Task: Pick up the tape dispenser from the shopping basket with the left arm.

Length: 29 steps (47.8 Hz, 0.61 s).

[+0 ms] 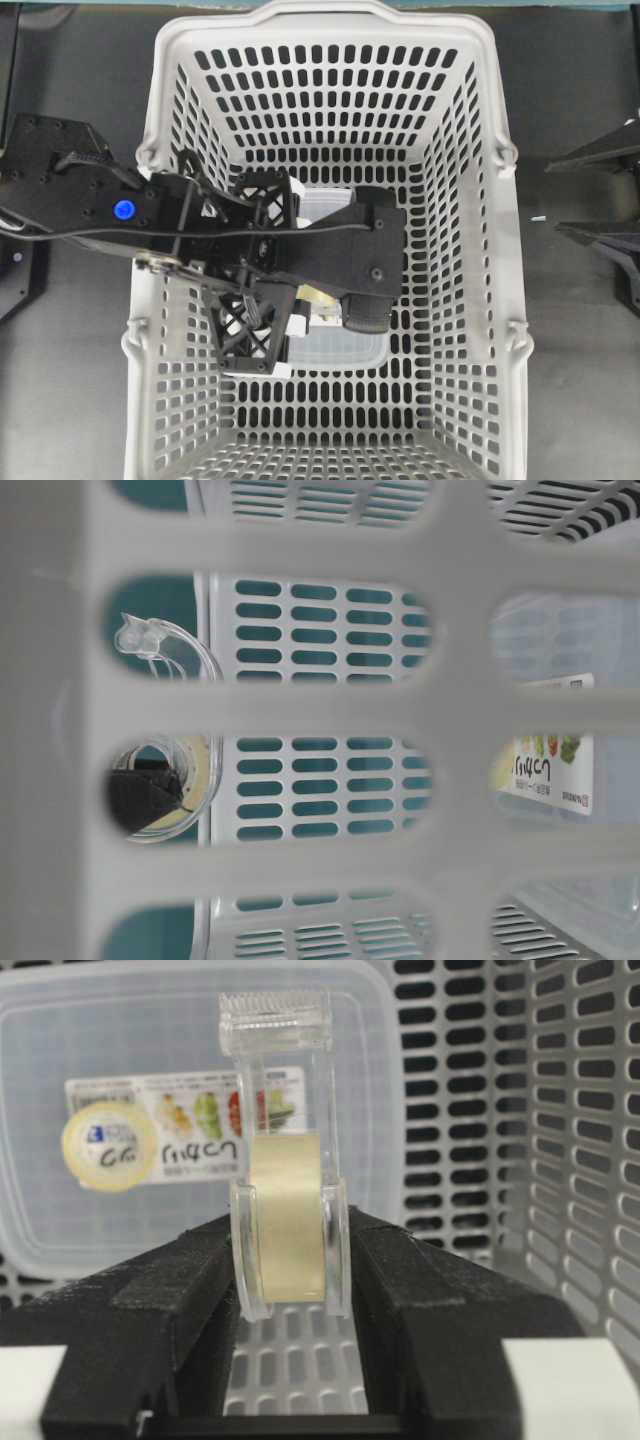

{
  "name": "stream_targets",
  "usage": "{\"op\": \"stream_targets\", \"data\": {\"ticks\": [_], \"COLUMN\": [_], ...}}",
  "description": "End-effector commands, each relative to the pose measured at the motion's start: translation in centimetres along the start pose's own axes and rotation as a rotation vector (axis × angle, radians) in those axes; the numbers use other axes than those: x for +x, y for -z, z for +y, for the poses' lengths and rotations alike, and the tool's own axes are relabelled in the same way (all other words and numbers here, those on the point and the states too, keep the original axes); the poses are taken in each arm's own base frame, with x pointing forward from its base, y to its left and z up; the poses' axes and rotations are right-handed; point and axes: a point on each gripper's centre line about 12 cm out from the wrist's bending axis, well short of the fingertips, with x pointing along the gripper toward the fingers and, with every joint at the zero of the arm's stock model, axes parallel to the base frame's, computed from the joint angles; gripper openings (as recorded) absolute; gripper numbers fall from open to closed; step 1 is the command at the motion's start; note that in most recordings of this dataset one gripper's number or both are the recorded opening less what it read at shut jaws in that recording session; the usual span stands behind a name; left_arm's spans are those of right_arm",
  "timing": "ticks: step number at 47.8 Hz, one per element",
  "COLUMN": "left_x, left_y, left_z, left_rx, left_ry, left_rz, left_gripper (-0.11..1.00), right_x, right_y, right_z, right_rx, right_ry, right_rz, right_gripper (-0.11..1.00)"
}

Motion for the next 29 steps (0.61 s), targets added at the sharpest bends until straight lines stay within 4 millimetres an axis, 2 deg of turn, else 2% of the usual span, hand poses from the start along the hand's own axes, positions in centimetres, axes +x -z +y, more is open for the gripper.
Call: {"op": "stream_targets", "data": {"ticks": [1,29], "left_x": [-1.76,-1.62], "left_y": [-0.55,-0.53], "left_z": [0.10,0.10], "left_rx": [-0.002,-0.002], "left_ry": [0.003,0.003], "left_rz": [-0.055,-0.057], "left_gripper": [0.30,0.30], "right_x": [0.11,0.11], "right_y": [-0.28,-0.22], "right_z": [0.01,0.01], "right_rx": [0.005,0.001], "right_ry": [0.000,0.000], "right_rz": [-0.008,-0.006], "right_gripper": [0.69,0.69]}}
